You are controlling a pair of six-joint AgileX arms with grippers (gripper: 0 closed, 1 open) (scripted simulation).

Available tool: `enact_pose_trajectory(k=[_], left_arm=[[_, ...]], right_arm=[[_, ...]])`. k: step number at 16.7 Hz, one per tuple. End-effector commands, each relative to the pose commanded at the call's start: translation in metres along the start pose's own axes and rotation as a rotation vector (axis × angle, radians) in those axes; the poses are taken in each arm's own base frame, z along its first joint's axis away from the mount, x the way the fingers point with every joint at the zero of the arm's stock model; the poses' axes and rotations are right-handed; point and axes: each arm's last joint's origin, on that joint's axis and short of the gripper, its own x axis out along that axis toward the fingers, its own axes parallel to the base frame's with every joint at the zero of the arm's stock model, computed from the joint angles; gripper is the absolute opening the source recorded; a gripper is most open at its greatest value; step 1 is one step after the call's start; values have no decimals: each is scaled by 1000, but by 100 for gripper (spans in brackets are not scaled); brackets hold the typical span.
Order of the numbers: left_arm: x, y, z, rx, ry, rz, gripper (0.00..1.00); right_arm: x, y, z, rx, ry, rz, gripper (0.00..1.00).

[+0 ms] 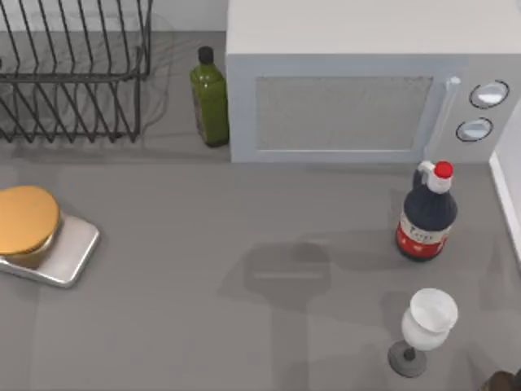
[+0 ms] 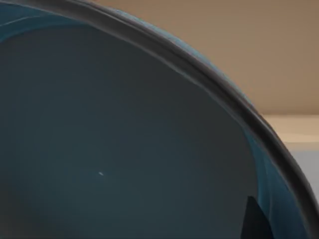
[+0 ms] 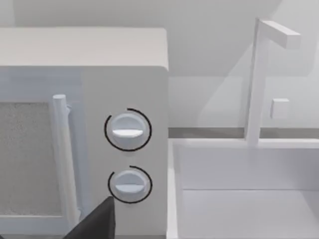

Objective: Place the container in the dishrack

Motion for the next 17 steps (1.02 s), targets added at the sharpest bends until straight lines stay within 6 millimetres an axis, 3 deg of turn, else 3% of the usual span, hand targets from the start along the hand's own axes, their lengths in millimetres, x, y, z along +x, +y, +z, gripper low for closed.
enact_pose_trajectory(k=[2,5,10,14,17], left_arm=[[23,3,-8,-2,4,1,0],[75,10,-34,-3,9,4,0],[154,11,-111,6,-11,5,0],[183,4,-171,5,-14,3,0],[189,0,-196,0,-1,2,0]], right_arm=[[0,0,0,0,0,0,100],[0,0,0,0,0,0,100],[0,0,0,0,0,0,100],[0,0,0,0,0,0,100],[0,0,0,0,0,0,100]])
